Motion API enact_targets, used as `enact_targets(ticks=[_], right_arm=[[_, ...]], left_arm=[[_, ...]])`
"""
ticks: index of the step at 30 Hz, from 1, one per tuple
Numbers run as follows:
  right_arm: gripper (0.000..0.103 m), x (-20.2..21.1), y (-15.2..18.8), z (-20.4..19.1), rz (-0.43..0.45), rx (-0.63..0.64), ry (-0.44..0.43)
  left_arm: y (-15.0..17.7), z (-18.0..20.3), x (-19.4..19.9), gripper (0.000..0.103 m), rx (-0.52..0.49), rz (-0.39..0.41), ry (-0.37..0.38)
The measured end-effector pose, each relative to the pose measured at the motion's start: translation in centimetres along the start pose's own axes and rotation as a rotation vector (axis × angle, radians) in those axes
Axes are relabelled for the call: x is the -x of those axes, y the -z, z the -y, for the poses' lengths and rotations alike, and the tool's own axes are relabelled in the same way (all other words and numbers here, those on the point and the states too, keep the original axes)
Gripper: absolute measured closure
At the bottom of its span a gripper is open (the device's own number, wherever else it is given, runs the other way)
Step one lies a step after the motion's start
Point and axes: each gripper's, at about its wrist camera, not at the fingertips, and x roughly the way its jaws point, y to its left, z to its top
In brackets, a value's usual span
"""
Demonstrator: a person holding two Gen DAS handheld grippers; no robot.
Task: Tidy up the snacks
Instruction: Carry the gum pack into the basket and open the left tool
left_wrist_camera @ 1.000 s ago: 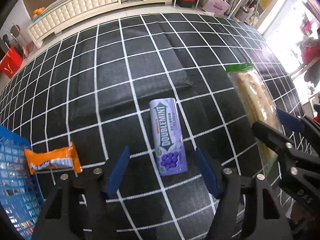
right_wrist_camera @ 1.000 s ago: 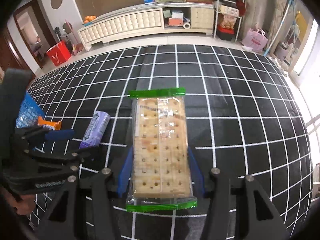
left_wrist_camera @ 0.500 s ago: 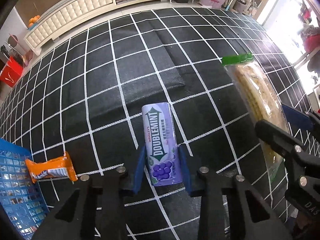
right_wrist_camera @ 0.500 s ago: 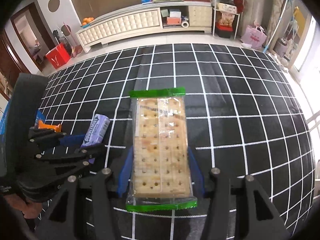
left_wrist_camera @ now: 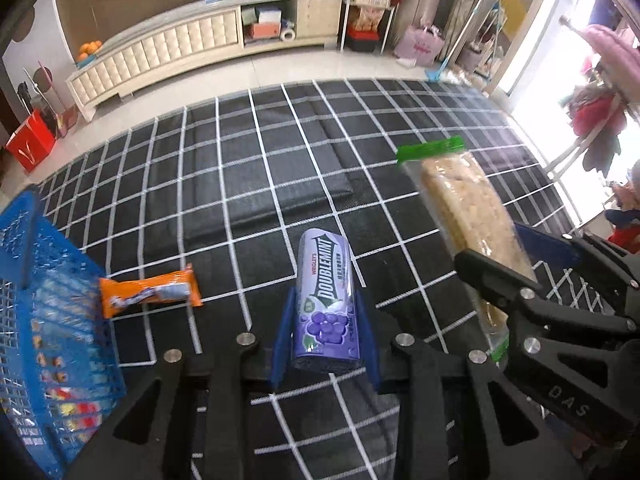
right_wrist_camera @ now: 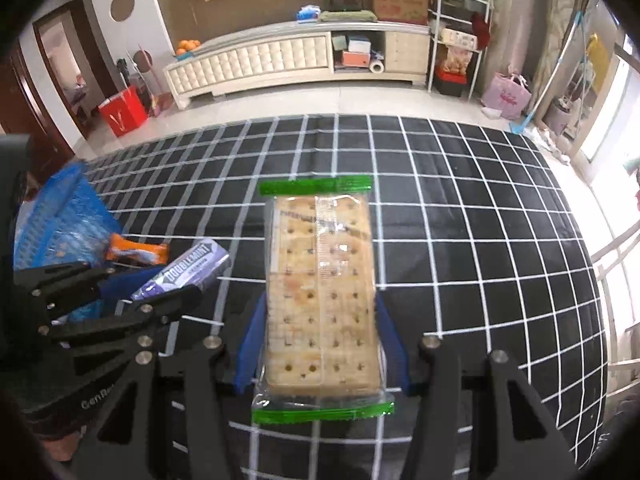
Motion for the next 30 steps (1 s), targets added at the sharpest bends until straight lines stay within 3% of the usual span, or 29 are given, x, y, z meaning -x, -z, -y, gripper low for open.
enact_targets(ticks=[4, 15, 23, 30], right_arm=[[0.045, 2.8, -0.2, -2.3, 0.045, 0.036, 0.024], [0.045, 7.7, -1.2, -9.4, 0.120, 0.093, -0.076], [0.045, 8.2, -0.9, -15.1, 0.131, 0.136, -0.129], [0.045, 7.3, -1.0, -19.7, 0.126, 0.171, -0.164]], left_arm=[[0.7, -1.5, 3.7, 0.075, 0.017, 0.057, 0.006], [3.5, -7.6, 12.9, 0.075, 0.066, 0.194, -0.009], [6.2, -13.7, 17.1, 0.075, 0.108, 0.229, -0.047], [7.9, -18.9, 18.2, 0.075, 0.139, 0.219, -0.067]])
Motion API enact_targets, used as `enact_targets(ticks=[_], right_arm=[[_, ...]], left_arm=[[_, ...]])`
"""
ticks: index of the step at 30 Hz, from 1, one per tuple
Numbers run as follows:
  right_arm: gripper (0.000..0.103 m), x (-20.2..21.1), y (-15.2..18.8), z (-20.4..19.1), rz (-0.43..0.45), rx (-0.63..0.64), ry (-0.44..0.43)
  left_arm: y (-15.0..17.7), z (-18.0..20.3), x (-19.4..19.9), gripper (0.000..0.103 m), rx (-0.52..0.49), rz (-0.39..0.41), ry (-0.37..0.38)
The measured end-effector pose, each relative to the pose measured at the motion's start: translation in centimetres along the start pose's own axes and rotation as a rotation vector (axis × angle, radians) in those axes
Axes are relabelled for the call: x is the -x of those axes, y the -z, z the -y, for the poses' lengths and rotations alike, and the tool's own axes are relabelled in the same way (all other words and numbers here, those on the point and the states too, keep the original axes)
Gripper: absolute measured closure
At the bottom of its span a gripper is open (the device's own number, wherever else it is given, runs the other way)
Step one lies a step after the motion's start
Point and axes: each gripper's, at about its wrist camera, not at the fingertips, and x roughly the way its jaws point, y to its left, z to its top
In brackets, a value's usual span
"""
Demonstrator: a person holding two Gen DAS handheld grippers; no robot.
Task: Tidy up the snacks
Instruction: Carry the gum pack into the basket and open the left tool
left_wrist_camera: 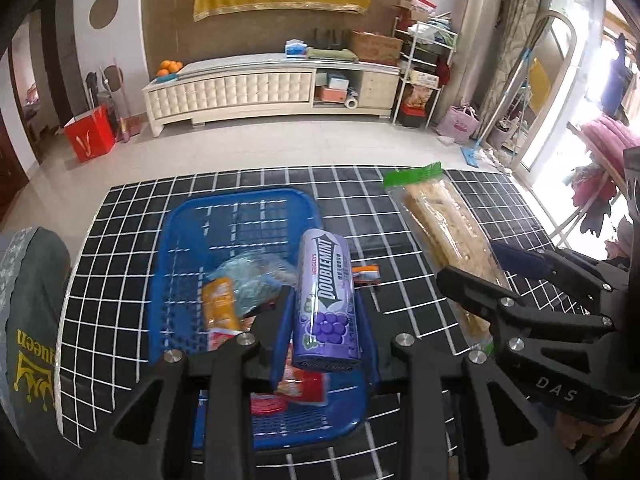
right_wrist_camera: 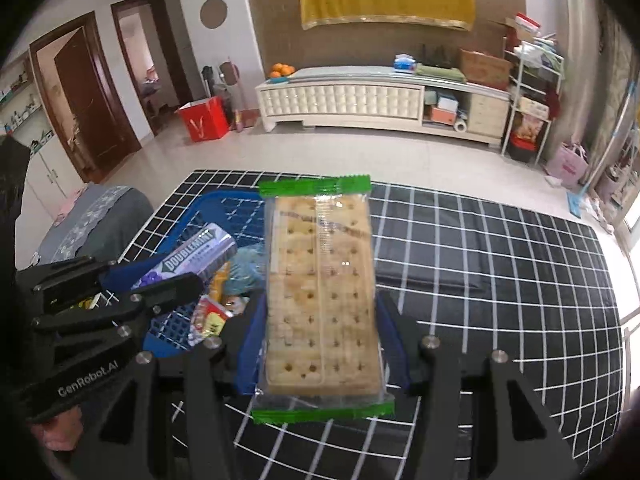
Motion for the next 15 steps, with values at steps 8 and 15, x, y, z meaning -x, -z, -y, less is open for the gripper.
enact_targets(ticks=[8, 15], right_arm=[[0.045, -3.0, 0.2, -2.1, -0.046, -0.003, -0.023], [0.045, -4.7, 0.9, -2.0, -0.082, -0.020, 0.015]], left_arm=[[0.4, -3.5, -2.9, 0.075, 0.033, -0.078, 0.013], [1.4, -4.0, -7.1, 0.075, 0.052, -0.186, 0.005]])
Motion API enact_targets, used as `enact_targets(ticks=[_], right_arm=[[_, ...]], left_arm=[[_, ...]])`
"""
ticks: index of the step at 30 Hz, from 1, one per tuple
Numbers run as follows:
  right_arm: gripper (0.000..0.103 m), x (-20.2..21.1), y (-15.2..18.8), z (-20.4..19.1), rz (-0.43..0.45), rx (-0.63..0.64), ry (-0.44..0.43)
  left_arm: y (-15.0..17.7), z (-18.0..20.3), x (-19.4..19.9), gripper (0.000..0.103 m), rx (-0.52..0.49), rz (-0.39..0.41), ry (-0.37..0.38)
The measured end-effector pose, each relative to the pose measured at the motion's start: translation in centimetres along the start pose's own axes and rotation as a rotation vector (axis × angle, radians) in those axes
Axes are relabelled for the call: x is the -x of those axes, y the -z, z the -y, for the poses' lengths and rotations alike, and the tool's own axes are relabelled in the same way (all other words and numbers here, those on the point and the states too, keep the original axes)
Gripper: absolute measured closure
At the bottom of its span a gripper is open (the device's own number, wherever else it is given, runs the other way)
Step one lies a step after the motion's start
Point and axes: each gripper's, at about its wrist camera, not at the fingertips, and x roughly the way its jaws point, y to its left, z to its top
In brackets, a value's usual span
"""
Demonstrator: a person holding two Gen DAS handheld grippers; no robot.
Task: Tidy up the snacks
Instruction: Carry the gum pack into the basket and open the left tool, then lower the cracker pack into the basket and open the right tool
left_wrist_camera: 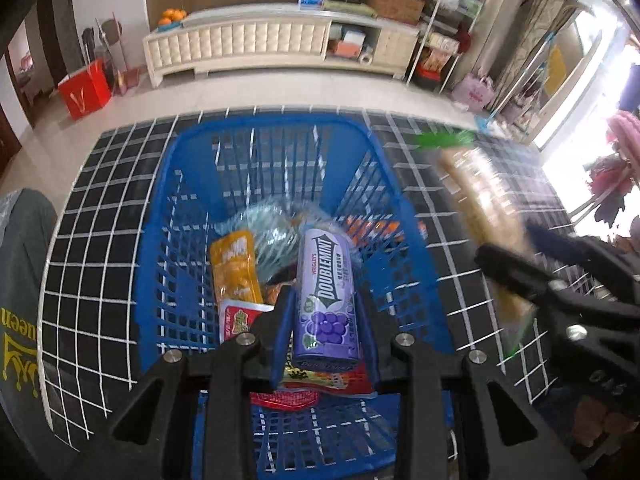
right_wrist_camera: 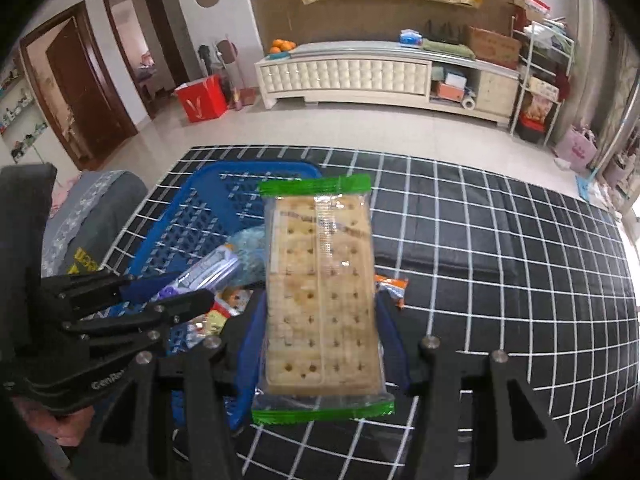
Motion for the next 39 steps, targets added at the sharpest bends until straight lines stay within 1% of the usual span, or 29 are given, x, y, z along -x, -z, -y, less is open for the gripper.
enact_targets(ticks=[1, 6, 8, 9, 11, 14, 15, 16, 17, 20, 22, 26, 28, 34, 37, 39], right_arm=[[0.045, 0.0, 0.0, 0.2, 0.001, 0.003, 0.010], [0.045, -0.2, 0.1, 1.0, -0.003, -0.020, 0.002], [0.045, -0.1, 0.2, 1.4, -0.004, -0.035, 0.005], [0.045, -0.2, 0.1, 1.5, -0.004, -0.037, 0.010], [0.045, -0.3, 0.1, 1.7, -0.005, -0.038, 0.016], [0.045, -0.2, 0.1, 2.1, -0.009, -0.043, 0.014], [0.045, -0.1, 0.2, 2.2, -0.008, -0.044, 0.014], [0.045, 0.1, 0.2, 2.2, -0.006, -0.043, 0.014], [0.045, 0.2, 0.1, 2.2, -0.004, -0.044, 0.016], [0.045, 0.6, -0.1, 2.4, 0.004, -0.050, 0.018], [0.045, 1.2, -0.3, 2.3, 0.012, -0.059, 0.006], [0.045, 2.0, -0.5, 1.2, 0.029, -0.048, -0.012], [0.045, 2.5, -0.8, 0.1, 0.040, -0.033, -0.025], [0.045, 2.3, -1.6, -3.4, 0.045, 0.021, -0.062], [0.045, 2.0, -2.0, -5.2, 0.043, 0.040, -0.087], [0.045, 1.5, -2.1, -6.2, 0.035, 0.046, -0.105]], left_arm=[[-0.1, 0.1, -0.5, 0.075, -0.002, -0.013, 0.000], [-0.3, 0.5, -2.7, 0.075, -0.016, -0.064, 0.014], [-0.4, 0.8, -3.4, 0.074, -0.026, -0.092, 0.033], [-0.3, 0.9, -3.6, 0.074, -0.031, -0.097, 0.043], [-0.3, 1.1, -4.1, 0.074, -0.041, -0.102, 0.040], [-0.3, 0.8, -5.0, 0.074, -0.025, -0.121, 0.047], [-0.3, 0.8, -5.0, 0.071, -0.011, -0.124, 0.063], [-0.4, 0.7, -4.9, 0.063, -0.003, -0.127, 0.080], [-0.5, 0.7, -4.7, 0.060, 0.001, -0.125, 0.087], [-0.5, 0.7, -3.2, 0.058, -0.002, -0.092, 0.076], [-0.4, 0.6, -1.7, 0.055, -0.003, -0.066, 0.073], [0.1, 0.3, 1.6, 0.050, -0.004, 0.000, 0.062], [0.4, -0.5, 3.5, 0.049, 0.004, 0.040, 0.052], [1.5, -4.0, 7.7, 0.047, 0.056, 0.124, 0.024], [2.1, -6.0, 8.8, 0.044, 0.080, 0.151, -0.007], [2.2, -6.9, 9.1, 0.044, 0.095, 0.156, -0.017]])
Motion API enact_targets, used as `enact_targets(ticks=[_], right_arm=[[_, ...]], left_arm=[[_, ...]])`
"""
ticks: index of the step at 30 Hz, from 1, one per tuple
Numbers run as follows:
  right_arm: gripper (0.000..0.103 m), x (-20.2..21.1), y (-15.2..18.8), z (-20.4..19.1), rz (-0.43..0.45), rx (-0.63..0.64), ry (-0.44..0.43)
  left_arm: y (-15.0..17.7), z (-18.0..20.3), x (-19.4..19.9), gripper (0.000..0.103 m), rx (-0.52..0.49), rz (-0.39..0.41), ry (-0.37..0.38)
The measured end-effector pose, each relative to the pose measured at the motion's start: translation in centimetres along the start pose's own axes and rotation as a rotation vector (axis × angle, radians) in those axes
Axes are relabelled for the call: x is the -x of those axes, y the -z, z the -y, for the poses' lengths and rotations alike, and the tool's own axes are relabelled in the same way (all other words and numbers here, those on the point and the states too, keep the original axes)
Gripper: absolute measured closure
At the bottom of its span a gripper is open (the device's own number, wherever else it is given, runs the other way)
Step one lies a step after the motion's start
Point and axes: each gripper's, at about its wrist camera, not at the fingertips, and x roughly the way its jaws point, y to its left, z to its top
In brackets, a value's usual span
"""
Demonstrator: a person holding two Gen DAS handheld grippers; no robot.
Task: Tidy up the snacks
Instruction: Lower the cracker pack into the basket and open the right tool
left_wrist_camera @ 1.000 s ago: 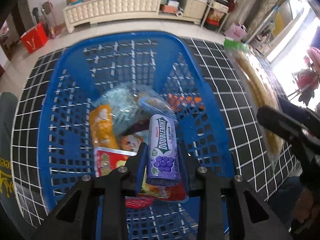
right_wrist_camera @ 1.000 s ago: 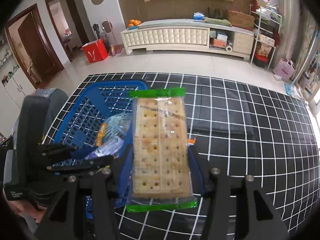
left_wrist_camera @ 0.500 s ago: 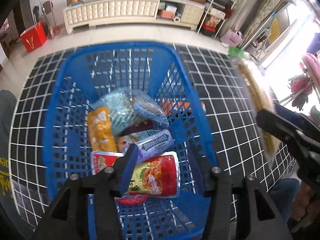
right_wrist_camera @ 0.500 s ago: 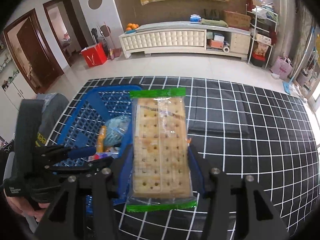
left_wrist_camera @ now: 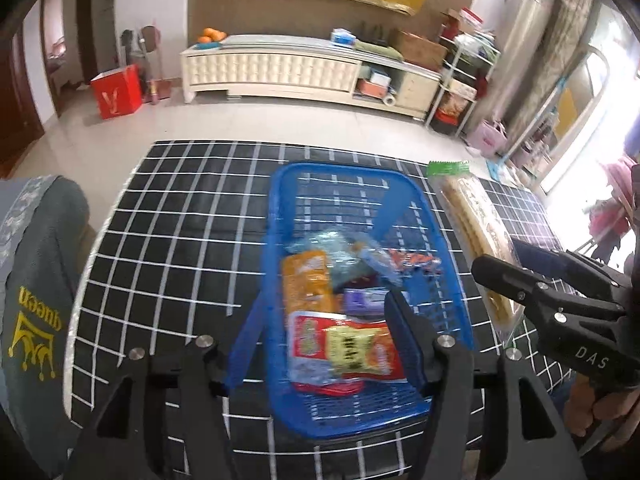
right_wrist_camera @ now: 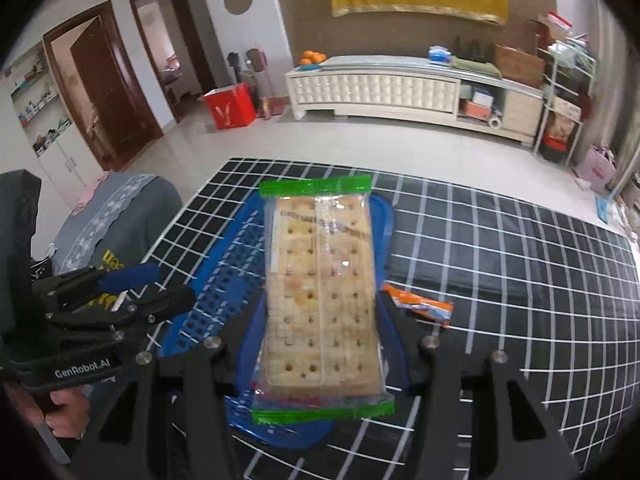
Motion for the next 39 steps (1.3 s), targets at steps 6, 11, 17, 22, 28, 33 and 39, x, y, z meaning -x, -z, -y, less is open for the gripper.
enact_targets(ticks=[6, 11, 17, 22, 28, 33, 39], right_arm=[[0.045, -3.4, -0.3, -2.3, -0.072, -0.004, -0.003], [0.045, -6.9, -0.1, -3.2, -0.154, -0.048, 0.004], [0.045, -10.2, -0.5, -3.8, -0.210, -0.055, 0.045], [0.045, -12.3, -0.9, -3.9, -0.243, -0.044, 0.066], [0.045, -13.6, -0.6, -4.1, -0.280, -0.046, 0.061], [0.041, -14.2, -0.6, -3.8, -0.310, -0.089, 0.034], [0.025, -11.9, -0.5, -3.3, -0.269, -0.098, -0.012]], left_arm=[[1.2, -3.4, 0.0, 0.044, 0.043, -0.009, -0.019], [1.7, -5.0, -0.6, 0.044, 0.051, -0.013, -0.029], [1.4, -6.9, -2.3, 0.044, 0.056, -0.011, -0.001], [0.7, -7.9, -4.4, 0.044, 0.073, -0.034, 0.013], [0.4, -8.5, -5.1, 0.044, 0.081, -0.032, 0.018], [1.0, -8.5, -4.6, 0.044, 0.091, -0.025, 0.020], [1.6, -7.1, -2.1, 0.044, 0.071, 0.043, -0.025]])
